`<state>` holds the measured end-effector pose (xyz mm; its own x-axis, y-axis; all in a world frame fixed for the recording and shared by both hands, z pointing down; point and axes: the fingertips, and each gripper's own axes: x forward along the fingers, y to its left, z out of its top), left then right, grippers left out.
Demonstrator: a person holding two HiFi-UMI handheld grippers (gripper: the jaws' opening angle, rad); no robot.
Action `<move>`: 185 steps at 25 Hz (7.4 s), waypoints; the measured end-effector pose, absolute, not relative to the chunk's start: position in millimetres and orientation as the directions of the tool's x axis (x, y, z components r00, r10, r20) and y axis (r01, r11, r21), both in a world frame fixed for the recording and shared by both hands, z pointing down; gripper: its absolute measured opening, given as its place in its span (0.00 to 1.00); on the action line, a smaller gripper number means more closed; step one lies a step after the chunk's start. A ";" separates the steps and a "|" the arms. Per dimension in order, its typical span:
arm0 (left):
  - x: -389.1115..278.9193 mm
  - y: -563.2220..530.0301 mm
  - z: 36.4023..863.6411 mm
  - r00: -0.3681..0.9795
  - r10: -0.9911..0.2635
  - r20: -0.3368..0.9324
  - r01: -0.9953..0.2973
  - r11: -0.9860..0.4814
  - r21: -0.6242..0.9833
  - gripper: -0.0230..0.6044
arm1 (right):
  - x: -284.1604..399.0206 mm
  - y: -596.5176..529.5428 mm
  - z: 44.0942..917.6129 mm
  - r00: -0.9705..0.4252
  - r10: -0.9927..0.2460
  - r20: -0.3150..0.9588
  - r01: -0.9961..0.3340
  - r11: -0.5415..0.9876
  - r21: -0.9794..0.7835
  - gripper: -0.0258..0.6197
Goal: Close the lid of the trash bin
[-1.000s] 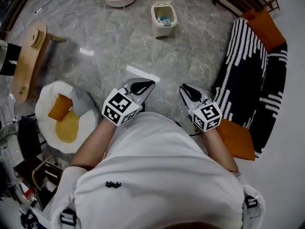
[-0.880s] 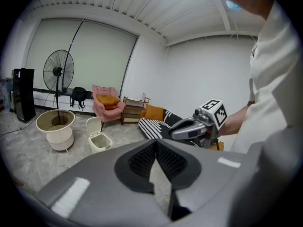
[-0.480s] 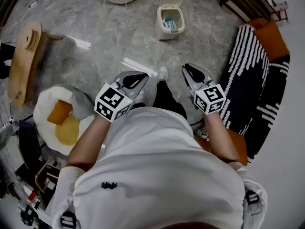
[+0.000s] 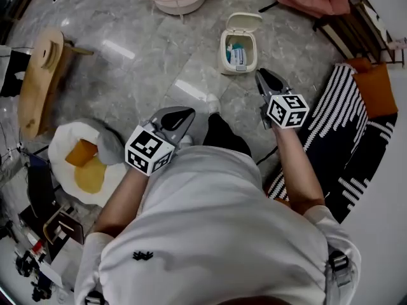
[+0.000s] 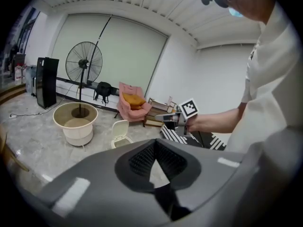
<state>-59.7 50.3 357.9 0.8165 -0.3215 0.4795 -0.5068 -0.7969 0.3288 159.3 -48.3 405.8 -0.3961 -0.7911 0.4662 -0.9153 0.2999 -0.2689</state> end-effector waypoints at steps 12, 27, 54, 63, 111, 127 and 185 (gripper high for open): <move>7.3 -48.1 358.2 0.767 -0.404 0.498 -0.605 -0.714 0.352 0.13 | 224.6 -244.1 498.8 -0.403 -0.743 0.534 -0.909 0.259 -0.326 0.11; 12.4 -90.6 390.2 0.725 -0.413 0.552 -0.655 -0.661 0.365 0.13 | 247.7 -380.1 608.6 -0.311 -0.683 0.661 -0.950 0.207 -0.233 0.11; 4.1 -120.0 418.6 0.719 -0.344 0.605 -0.662 -0.604 0.444 0.13 | 261.1 -427.0 698.9 -0.214 -0.569 0.794 -0.977 0.129 -0.171 0.11; -0.3 -118.1 417.5 0.729 -0.339 0.595 -0.650 -0.615 0.446 0.13 | 260.2 -406.3 699.8 -0.202 -0.560 0.804 -0.979 0.114 -0.166 0.11; -1.4 -52.5 438.8 0.749 -0.283 0.599 -0.620 -0.616 0.485 0.13 | 247.9 -238.3 770.6 -0.190 -0.416 0.889 -0.981 0.122 -0.152 0.11; 0.7 -47.4 464.3 0.743 -0.250 0.621 -0.625 -0.589 0.512 0.13 | 244.2 -204.3 824.9 -0.198 -0.332 0.922 -0.979 0.123 -0.165 0.11; -18.3 -42.1 455.9 0.785 -0.266 0.560 -0.570 -0.663 0.484 0.13 | 212.2 -129.6 810.2 -0.257 -0.274 0.927 -0.955 0.217 -0.201 0.08</move>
<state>-18.3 -42.1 455.9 0.7845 -0.2656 0.5603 -0.5705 -0.6632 0.4844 212.2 -129.6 810.2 -0.2573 -0.2742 0.9266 -0.9552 0.2172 -0.2009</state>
